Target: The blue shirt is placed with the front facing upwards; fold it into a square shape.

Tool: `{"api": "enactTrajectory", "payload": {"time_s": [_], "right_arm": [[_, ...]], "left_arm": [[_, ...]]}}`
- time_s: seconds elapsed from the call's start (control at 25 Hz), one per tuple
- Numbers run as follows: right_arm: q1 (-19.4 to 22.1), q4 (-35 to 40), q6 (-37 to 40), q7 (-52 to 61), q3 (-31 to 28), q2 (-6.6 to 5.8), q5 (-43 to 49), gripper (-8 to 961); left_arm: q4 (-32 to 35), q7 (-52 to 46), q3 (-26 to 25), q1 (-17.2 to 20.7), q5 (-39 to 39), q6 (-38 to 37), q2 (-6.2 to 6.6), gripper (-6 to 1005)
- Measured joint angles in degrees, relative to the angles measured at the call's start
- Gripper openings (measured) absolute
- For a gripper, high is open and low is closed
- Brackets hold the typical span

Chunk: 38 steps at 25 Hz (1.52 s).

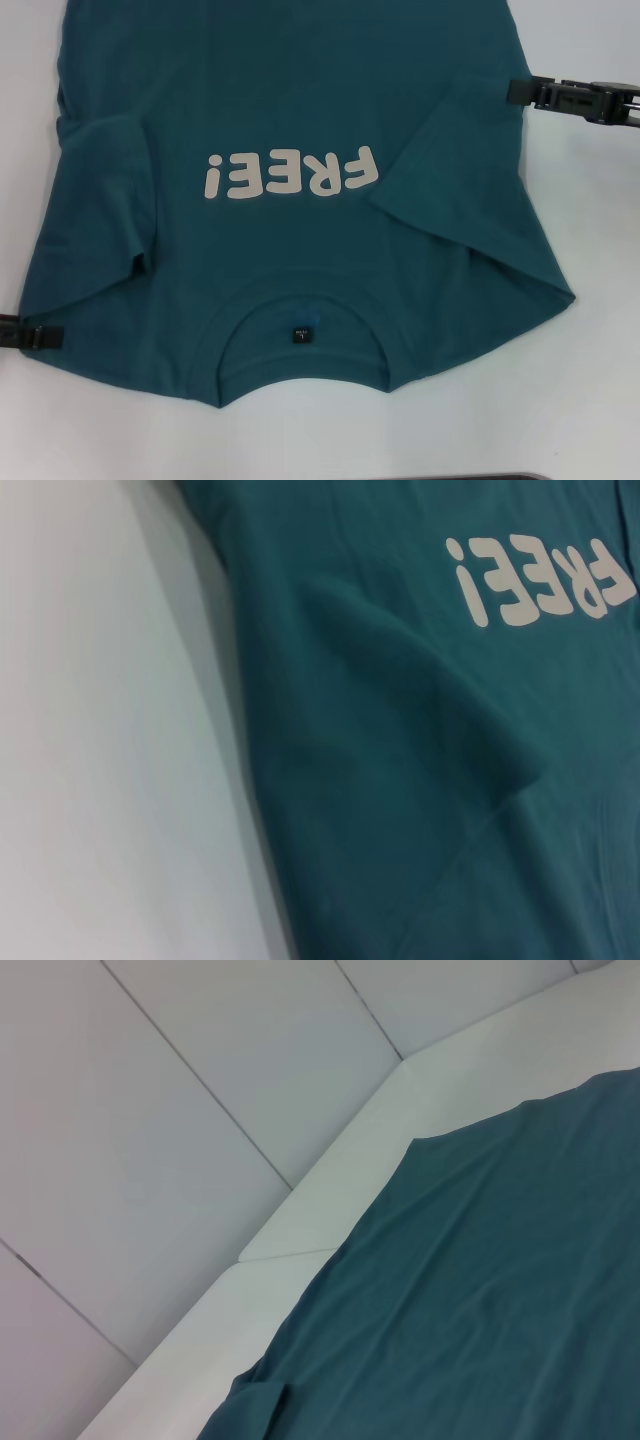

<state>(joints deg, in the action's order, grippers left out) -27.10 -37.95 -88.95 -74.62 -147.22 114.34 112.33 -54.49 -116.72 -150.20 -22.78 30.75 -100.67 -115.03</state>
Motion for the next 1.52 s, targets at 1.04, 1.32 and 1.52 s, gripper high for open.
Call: {"api": "enactTrajectory", "payload": {"time_s": [1.04, 1.32, 1.52], "right_arm": [[0.3, 0.0, -0.3, 0.0, -0.6, -0.08, 0.0, 748], [0.4, 0.0, -0.4, 0.0, -0.6, -0.09, 0.0, 748], [0.4, 0.0, -0.3, 0.0, -0.6, -0.09, 0.0, 749]], "left_arm": [[-0.2, 0.7, 1.5, -3.4, 0.5, -3.3, -1.66, 907], [-0.3, 1.0, 1.6, -4.4, 0.2, -3.4, -2.22, 907], [-0.5, 0.7, 1.9, -4.0, 0.0, -2.5, -1.99, 907]]}}
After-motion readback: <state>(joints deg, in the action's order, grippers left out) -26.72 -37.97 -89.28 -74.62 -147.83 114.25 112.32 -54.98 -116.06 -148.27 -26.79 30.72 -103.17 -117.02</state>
